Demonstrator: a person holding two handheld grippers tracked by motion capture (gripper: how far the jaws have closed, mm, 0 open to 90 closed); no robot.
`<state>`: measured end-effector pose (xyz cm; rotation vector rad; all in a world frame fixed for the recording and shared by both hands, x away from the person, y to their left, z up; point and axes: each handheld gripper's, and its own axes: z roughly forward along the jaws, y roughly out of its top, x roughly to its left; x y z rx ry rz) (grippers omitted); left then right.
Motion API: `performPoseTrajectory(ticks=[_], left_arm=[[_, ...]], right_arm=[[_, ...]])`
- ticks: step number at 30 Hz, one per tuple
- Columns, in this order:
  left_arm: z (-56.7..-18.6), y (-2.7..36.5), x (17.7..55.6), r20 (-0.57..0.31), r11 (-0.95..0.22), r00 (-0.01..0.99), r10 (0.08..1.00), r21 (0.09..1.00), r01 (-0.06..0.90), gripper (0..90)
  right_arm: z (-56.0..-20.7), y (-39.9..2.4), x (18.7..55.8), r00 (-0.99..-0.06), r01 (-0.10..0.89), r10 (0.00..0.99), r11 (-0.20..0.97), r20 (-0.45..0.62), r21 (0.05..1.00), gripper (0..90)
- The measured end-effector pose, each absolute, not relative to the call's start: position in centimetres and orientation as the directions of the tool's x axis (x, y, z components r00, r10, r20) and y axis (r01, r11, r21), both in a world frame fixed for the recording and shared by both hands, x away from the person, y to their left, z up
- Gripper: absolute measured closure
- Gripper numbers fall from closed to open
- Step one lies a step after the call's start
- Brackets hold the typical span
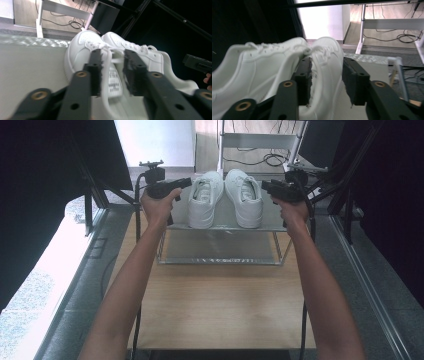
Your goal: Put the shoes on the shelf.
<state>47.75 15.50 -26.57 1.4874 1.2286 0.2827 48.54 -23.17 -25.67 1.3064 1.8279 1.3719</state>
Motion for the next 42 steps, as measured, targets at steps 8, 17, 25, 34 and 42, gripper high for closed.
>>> performPoseTrajectory(ticks=[8, 17, 25, 34, 42], left_arm=[[-28.3, 16.7, 45.1, -0.395, 0.113, 0.416, 0.819, 0.822, 0.558, 78.4], [-31.3, 15.9, 44.8, -0.371, 0.046, 0.437, 0.819, 0.802, 0.596, 87.0], [-32.4, 14.9, 44.5, -0.361, 0.018, 0.448, 0.818, 0.794, 0.607, 90.0], [-32.8, 14.6, 44.5, -0.41, 0.063, 0.445, 0.796, 0.788, 0.613, 90.0], [-32.9, 12.6, 44.6, -0.434, 0.069, 0.464, 0.772, 0.784, 0.617, 90.0]], right_arm=[[-27.0, -24.9, 46.3, -0.413, 0.422, 0.904, 0.085, 0.108, 0.903, 75.7], [-29.8, -24.5, 46.1, -0.425, 0.45, 0.904, 0.169, 0.044, 0.877, 86.3], [-31.6, -23.3, 46.5, -0.438, 0.47, 0.898, 0.19, 0.041, 0.862, 87.3], [-31.9, -22.0, 46.0, -0.424, 0.449, 0.905, 0.203, 0.008, 0.87, 89.9], [-31.9, -20.2, 45.6, -0.492, 0.449, 0.869, 0.202, 0.052, 0.87, 89.9]])
